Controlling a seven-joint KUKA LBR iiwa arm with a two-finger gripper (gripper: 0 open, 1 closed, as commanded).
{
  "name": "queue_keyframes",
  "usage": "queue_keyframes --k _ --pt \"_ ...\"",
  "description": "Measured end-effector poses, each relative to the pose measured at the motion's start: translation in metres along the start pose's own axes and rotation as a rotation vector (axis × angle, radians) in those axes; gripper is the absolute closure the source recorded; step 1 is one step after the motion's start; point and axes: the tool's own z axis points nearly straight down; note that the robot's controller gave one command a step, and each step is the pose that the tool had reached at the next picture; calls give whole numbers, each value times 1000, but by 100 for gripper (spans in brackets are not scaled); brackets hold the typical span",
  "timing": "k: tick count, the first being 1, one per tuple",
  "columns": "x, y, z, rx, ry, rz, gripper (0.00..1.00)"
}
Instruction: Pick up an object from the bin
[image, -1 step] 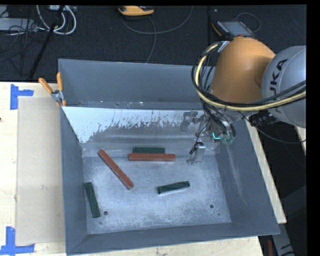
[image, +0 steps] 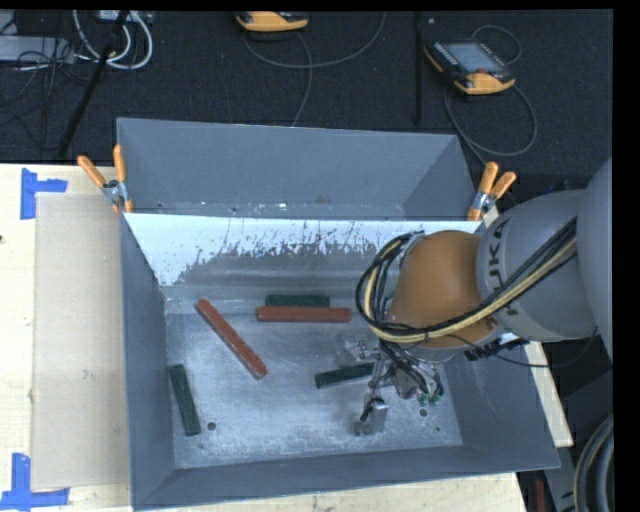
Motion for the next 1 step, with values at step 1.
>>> queue_keyframes --k 1 --pt "-9 13 -36 1 -14 -10 0"
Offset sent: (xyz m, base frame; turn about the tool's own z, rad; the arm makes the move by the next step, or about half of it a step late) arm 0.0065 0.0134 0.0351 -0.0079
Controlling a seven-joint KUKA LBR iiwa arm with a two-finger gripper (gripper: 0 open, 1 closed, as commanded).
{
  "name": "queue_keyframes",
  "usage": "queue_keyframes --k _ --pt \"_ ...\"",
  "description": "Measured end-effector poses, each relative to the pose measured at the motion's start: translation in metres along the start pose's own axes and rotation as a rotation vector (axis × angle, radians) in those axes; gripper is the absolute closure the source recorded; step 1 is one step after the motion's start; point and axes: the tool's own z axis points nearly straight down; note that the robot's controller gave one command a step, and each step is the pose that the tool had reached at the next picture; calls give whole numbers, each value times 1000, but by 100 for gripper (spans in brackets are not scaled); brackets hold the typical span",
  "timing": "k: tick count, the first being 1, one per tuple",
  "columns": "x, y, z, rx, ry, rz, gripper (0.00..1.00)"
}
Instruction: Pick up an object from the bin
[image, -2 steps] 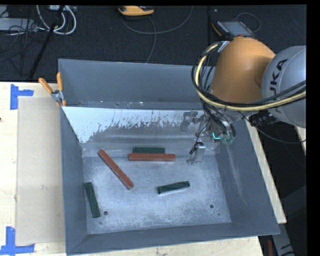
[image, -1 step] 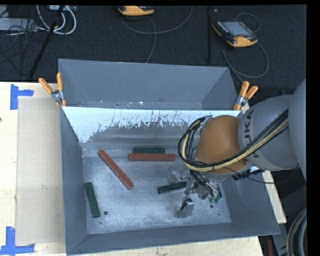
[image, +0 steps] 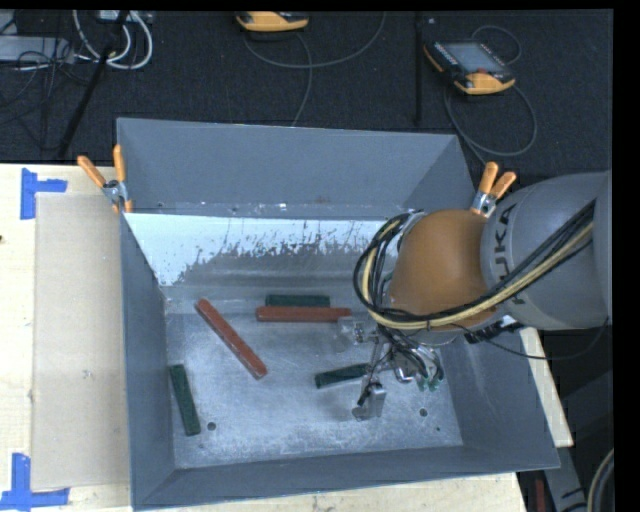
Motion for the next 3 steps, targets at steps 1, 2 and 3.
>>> queue_keyframes --k 1,2,3 --pt "5 2 -28 0 1 146 0" --pt "9 9 35 0 10 145 0" --pt "9 9 35 0 4 144 0"
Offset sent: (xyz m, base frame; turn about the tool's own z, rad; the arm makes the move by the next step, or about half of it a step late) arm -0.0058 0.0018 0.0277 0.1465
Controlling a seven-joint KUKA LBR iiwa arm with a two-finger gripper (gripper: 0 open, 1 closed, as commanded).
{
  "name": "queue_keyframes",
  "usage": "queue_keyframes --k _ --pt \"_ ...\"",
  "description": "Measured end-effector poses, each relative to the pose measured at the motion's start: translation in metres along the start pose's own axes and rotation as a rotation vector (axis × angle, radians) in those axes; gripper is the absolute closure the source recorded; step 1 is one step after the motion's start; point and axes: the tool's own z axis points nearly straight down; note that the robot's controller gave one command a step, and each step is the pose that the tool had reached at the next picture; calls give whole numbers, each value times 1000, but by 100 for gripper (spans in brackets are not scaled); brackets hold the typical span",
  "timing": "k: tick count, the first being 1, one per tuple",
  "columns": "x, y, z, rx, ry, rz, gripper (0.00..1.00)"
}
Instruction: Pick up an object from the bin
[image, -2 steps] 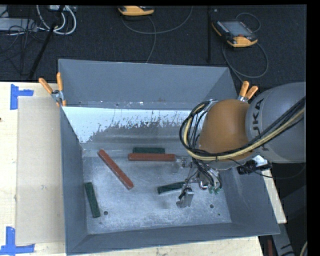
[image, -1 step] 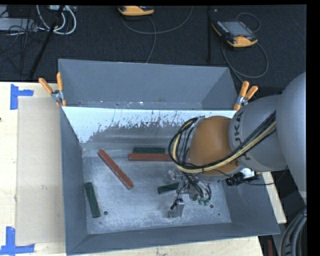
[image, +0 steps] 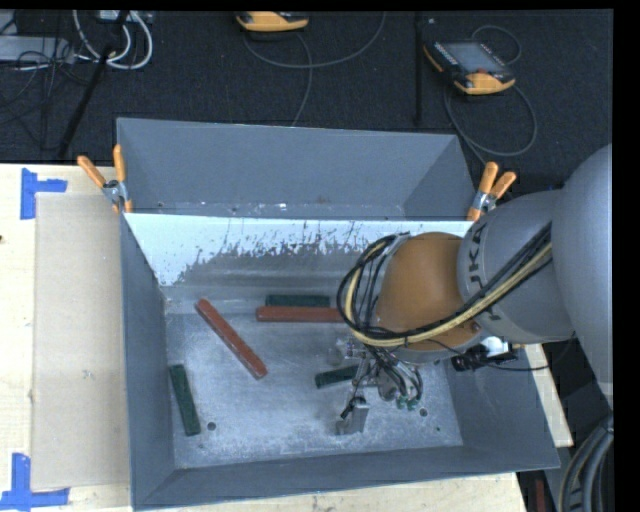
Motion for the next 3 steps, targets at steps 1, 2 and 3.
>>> queue_keyframes --k 1,2,3 --pt "0 0 -1 0 -1 0 100" --pt "-1 0 -12 0 -2 -1 100" --pt "-2 0 -67 -1 -5 -2 100"
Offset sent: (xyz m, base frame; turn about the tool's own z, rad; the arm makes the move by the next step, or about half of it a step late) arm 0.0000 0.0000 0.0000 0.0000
